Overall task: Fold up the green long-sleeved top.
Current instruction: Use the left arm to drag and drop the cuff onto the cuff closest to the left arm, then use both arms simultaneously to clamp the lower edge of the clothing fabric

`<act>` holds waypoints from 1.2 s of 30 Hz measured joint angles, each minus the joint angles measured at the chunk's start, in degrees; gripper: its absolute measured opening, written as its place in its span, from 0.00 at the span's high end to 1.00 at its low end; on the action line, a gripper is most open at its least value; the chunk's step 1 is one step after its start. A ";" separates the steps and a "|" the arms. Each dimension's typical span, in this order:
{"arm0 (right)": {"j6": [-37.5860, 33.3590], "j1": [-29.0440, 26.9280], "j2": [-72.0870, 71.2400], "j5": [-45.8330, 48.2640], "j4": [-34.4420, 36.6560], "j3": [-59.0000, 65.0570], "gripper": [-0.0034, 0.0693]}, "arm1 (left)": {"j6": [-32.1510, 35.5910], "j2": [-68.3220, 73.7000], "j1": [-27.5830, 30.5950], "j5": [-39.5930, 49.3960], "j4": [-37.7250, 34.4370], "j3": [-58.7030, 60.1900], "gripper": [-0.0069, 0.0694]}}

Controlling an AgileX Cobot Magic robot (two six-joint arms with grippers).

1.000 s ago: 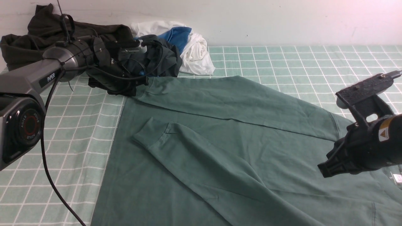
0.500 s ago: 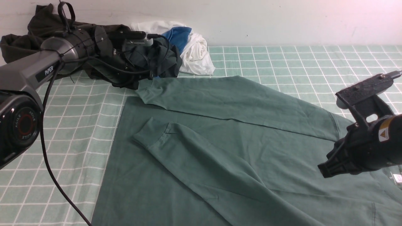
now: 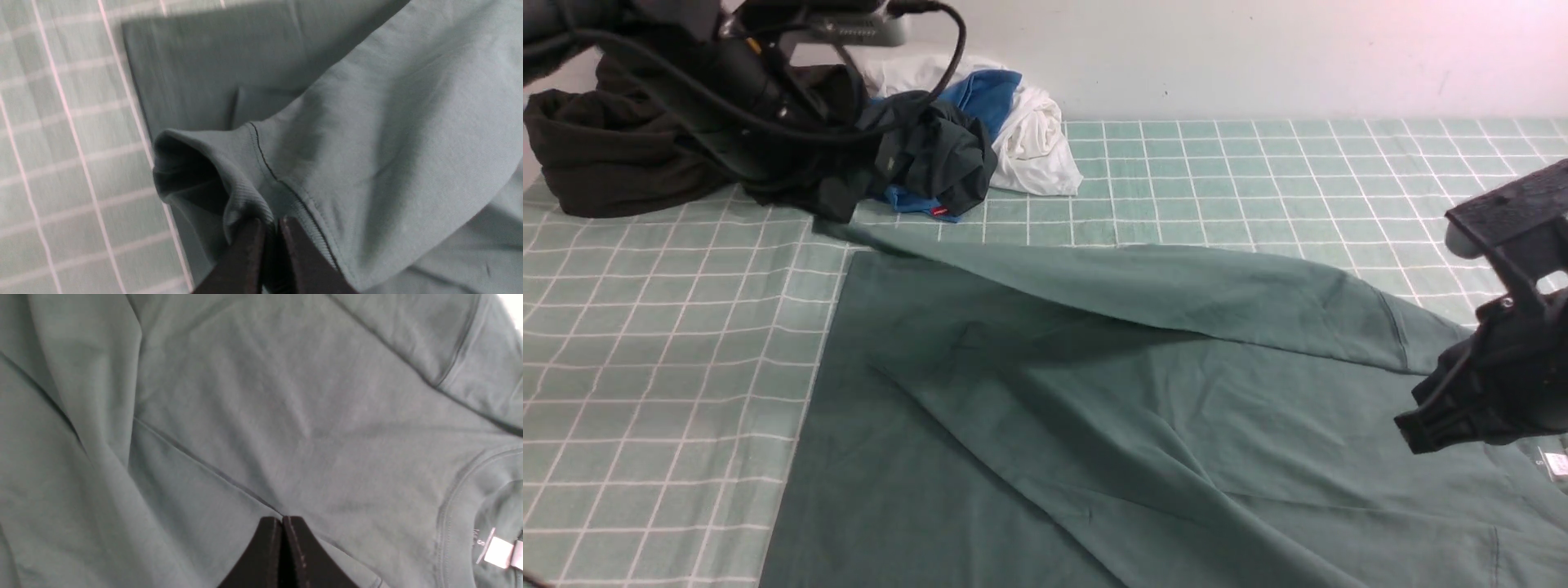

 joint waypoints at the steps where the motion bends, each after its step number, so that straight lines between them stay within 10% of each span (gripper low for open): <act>1: 0.00 0.00 -0.68 0.27 0.00 0.00 0.97 | 0.00 -2.78 -0.43 -1.23 -0.07 4.26 0.89; 12: -1.25 0.00 -4.27 2.31 2.87 -0.26 0.97 | 5.10 -18.62 -4.07 -16.71 -3.19 42.63 0.83; 23: -8.41 11.93 -4.34 18.24 5.83 -0.32 0.81 | 16.77 -20.07 -7.32 -6.62 -4.09 42.93 0.27; 36: -8.74 13.72 -4.81 18.46 6.86 -0.21 0.63 | 24.18 -20.08 -32.18 -6.91 4.88 53.81 0.33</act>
